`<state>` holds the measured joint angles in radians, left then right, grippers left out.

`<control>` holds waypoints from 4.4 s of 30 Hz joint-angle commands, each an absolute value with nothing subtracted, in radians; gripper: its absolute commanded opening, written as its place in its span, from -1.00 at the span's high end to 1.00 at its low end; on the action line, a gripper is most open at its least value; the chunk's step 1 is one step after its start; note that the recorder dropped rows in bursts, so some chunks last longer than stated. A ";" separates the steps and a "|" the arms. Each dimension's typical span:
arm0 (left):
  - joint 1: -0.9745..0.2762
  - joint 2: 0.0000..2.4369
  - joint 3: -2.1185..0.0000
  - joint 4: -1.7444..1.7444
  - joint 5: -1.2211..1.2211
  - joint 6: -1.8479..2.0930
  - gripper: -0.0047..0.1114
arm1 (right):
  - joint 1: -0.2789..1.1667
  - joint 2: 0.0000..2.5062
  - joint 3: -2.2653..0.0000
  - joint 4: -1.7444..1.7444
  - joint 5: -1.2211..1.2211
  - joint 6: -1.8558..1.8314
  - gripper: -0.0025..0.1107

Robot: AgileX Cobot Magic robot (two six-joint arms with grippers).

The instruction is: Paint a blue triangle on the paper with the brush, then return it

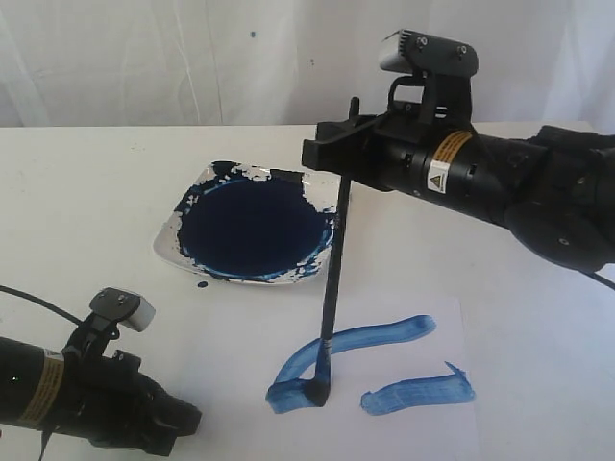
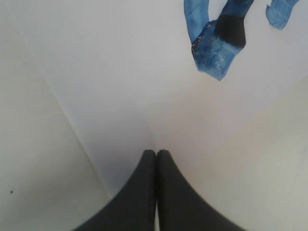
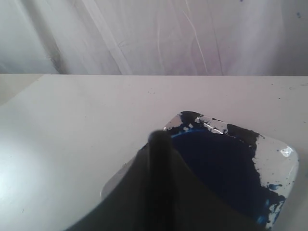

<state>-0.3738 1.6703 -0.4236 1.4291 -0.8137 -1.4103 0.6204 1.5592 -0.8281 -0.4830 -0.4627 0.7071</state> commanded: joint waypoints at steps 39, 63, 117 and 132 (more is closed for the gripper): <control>-0.382 1.670 -0.420 1.443 -0.784 -1.406 0.92 | 0.618 1.433 -0.814 -0.552 -0.110 0.624 0.96; -0.382 1.670 -0.420 1.443 -0.784 -1.406 0.92 | 0.618 1.427 -0.814 -0.553 -0.157 0.561 0.96; -0.382 1.670 -0.420 1.443 -0.784 -1.406 0.92 | 0.394 1.341 -0.827 -0.314 -0.271 0.498 0.96; -0.382 1.670 -0.420 1.443 -0.784 -1.406 0.92 | 0.378 1.233 -0.827 -0.314 -0.130 0.527 0.96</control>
